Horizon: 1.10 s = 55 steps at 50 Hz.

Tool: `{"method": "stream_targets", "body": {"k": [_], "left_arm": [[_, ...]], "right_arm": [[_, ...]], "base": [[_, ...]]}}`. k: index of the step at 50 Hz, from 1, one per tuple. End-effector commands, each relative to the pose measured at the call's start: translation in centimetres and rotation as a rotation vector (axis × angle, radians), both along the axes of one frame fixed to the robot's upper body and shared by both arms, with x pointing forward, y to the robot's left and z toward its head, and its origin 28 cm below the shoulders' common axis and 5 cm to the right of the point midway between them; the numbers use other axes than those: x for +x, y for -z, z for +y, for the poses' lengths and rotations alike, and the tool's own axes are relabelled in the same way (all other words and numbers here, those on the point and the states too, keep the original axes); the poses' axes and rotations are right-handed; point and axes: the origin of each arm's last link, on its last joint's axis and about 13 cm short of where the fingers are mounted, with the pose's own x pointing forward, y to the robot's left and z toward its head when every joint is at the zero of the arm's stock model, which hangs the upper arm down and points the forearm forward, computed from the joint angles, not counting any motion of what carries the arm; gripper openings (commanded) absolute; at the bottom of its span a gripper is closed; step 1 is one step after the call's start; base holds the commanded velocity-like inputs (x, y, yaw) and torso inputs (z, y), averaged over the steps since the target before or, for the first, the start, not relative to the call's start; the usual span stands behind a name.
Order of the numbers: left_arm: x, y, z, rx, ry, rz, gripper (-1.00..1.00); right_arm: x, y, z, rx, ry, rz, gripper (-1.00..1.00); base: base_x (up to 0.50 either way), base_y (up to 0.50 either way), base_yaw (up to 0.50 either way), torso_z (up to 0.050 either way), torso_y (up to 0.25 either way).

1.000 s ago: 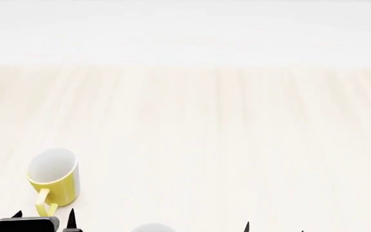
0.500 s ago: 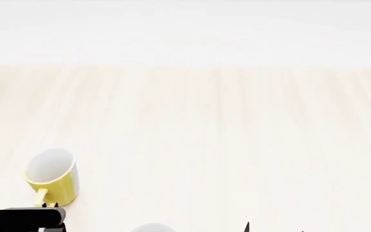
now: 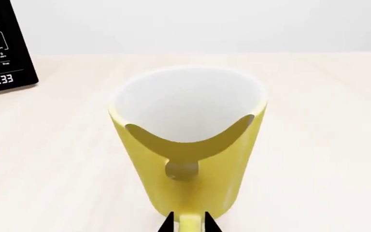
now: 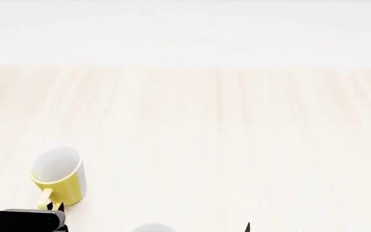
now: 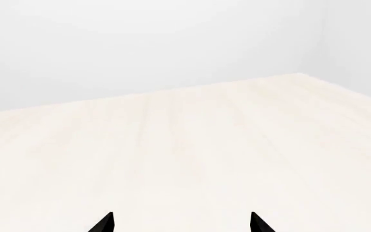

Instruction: Put the yellow and white mug to the front of the white mug.

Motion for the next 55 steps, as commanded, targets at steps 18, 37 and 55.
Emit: {"method": "stream_targets", "body": {"k": [18,37,55], "left_arm": [[6.1,-4.7,2.8,0.159,0.425,-0.117,-1.00],[8.8,-8.2,3.6,0.060,0.905,-0.149,-1.00],[7.8,-9.6,2.8,0.050,1.162,-0.188,-1.00]], "right_arm": [[0.1,0.1,-0.1,0.005,0.002,0.005,1.00],[0.1,0.1,-0.1,0.006,0.004,0.004,1.00],[0.2,0.2,0.0,0.000,0.001,0.008,1.00]], "base": [[0.00,0.00,0.00,0.000,0.000],[0.00,0.00,0.00,0.000,0.001],[0.00,0.00,0.00,0.000,0.000]]}}
